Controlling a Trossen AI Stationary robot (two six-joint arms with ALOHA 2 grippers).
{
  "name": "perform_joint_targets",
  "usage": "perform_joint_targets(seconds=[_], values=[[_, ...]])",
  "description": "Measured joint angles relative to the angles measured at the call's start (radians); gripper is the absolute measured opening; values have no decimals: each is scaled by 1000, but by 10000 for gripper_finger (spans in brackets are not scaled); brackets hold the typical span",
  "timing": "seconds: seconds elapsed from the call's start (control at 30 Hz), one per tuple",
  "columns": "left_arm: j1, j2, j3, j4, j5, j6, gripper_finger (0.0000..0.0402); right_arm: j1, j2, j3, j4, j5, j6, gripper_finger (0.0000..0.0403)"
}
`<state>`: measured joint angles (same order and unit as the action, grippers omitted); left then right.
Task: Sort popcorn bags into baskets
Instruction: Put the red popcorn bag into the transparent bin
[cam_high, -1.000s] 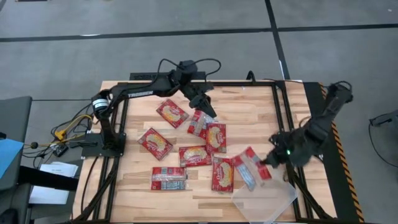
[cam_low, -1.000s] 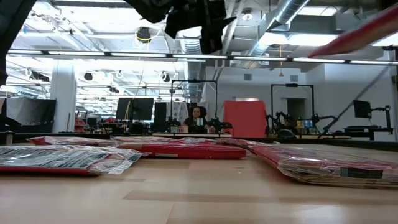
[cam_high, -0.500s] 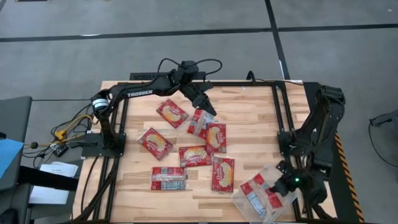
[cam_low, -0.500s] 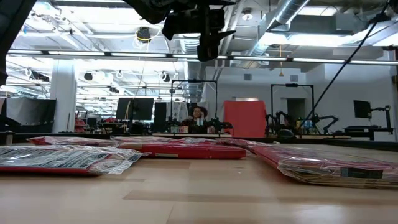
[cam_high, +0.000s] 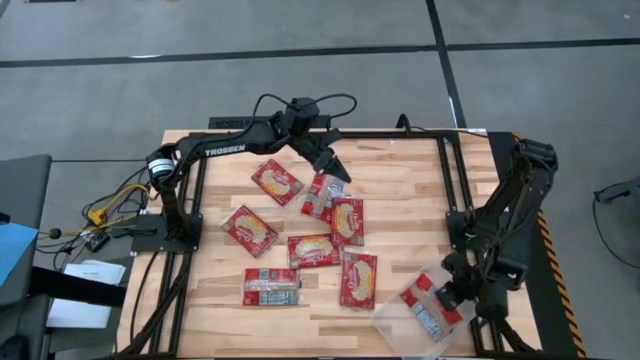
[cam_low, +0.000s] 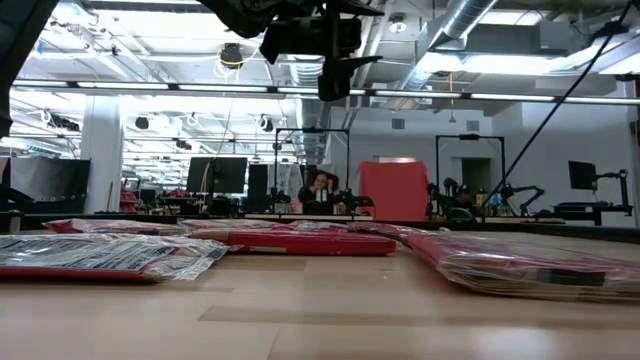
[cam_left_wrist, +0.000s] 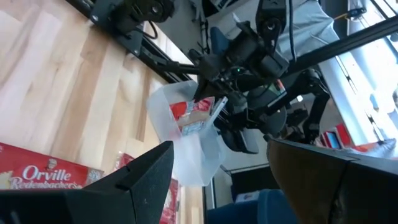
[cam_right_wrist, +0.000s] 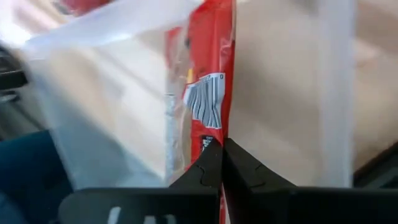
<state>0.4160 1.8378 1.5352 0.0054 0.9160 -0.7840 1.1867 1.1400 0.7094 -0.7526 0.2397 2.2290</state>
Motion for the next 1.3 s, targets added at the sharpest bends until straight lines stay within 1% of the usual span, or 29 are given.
perform_joint_targets(seconds=[0.13,0.2,0.3,0.47,0.57,0.67,0.77,0.83,0.87,0.93,1.0,1.07,1.1,1.17,1.2,1.23,1.27,1.3], values=[[0,0,0,0,-15,10,251,-31,0,0,-84,-108,-3,24],[0,0,0,0,-15,13,251,-39,0,0,-102,-138,-9,34],[0,0,0,0,-15,16,251,-39,0,0,-116,-145,-12,60],[0,0,0,0,-15,17,251,-39,0,0,-115,-144,-13,116],[0,0,0,0,-7,16,251,-41,-9,3,-117,-130,-4,146],[0,0,0,0,44,8,251,-61,-32,39,-141,-78,-10,169],[-1,-8,0,-18,153,22,251,-102,-68,96,-178,21,-40,184],[-12,-32,0,-63,201,75,251,-149,-86,135,-207,100,-84,189],[-15,-53,-1,-112,215,114,251,-180,-91,153,-229,138,-114,190],[-25,-102,0,-215,218,218,251,-259,-93,186,-273,195,-187,191],[-26,-157,0,-364,184,338,251,-360,-92,206,-300,222,-290,190],[-25,-215,0,-519,91,472,251,-476,-88,212,-299,237,-416,186],[-25,-244,0,-609,15,543,251,-538,-83,211,-291,237,-483,185],[-39,-296,-1,-758,-174,650,251,-662,-65,211,-252,236,-634,183],[-49,-318,-12,-794,-270,680,251,-720,-56,211,-223,236,-711,183],[-60,-336,-32,-810,-343,691,251,-777,-47,211,-191,233,-777,185],[-68,-353,-59,-815,-382,691,251,-829,-37,211,-160,228,-832,188],[-71,-365,-87,-808,-387,685,251,-883,-27,211,-129,207,-887,194]])
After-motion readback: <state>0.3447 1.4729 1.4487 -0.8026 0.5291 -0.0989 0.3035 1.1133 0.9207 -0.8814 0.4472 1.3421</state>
